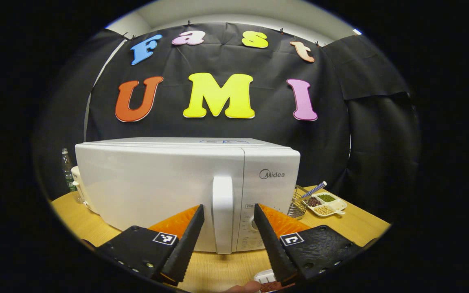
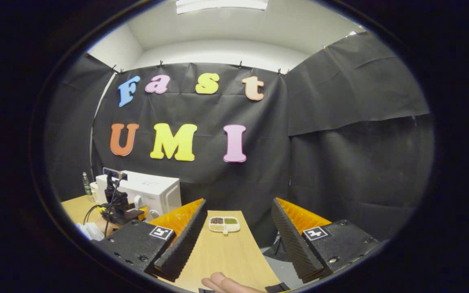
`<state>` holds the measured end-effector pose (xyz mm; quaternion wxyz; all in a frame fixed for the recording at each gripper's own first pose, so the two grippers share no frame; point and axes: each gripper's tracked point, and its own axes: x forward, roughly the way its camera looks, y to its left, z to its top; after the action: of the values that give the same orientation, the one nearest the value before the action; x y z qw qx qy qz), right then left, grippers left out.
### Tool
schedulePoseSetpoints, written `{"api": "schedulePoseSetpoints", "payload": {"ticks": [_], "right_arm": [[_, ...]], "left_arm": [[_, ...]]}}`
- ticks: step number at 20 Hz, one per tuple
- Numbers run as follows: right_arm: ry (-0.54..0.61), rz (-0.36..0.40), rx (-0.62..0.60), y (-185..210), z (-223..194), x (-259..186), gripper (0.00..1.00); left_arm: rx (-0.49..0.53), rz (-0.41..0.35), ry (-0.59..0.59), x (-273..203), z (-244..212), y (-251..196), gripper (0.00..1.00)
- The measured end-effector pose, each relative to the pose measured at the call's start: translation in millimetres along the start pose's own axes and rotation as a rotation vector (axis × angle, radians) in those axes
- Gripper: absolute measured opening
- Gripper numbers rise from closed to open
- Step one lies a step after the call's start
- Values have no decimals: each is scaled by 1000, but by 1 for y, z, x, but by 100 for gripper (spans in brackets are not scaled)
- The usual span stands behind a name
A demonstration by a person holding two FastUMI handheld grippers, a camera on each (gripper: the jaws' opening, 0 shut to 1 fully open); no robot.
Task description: Open the microwave oven with the left hand, put the food in, and close the microwave oven.
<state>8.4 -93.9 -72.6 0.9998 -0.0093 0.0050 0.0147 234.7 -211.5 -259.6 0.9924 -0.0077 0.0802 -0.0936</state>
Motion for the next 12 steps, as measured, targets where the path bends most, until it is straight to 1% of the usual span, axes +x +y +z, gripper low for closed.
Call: {"api": "schedulePoseSetpoints", "payload": {"ticks": [1, 2, 3, 4, 5, 6, 7, 8, 9, 10, 11, 12], "right_arm": [[6, -2, 4, -1, -2, 1, 100], [8, -1, 8, -1, -3, 2, 95], [7, 2, 11, -1, -2, 1, 100], [6, 5, 12, -1, -3, 1, 95], [3, 7, 15, 0, -2, 0, 95], [0, 3, 22, -2, -2, 0, 95], [-13, -8, 42, -4, 1, -2, 95], [-24, -17, 59, -6, 3, -4, 95], [-29, -29, 70, -8, 4, -5, 100], [-32, -40, 76, -10, 2, -8, 100], [-32, -45, 75, -10, 2, -9, 100], [-33, -44, 71, -10, 2, -11, 100]], "left_arm": [[3, -4, 0, 2, 0, 0, 69], [7, -12, 10, 4, -2, -2, 62], [18, 9, 7, 5, -2, 2, 49], [16, 28, 19, 5, -4, 6, 30], [17, 41, 21, 5, -2, 8, 41], [13, 42, 38, 6, -6, 9, 39], [-11, 33, 90, 6, -15, 9, 31], [-54, 21, 115, 5, -14, 7, 32], [-85, 4, 144, 5, -15, 5, 28], [-102, -9, 176, 2, -18, 6, 28], [-105, -11, 176, -1, -16, 5, 20], [-73, -9, 168, 1, -14, 5, 20]]}}
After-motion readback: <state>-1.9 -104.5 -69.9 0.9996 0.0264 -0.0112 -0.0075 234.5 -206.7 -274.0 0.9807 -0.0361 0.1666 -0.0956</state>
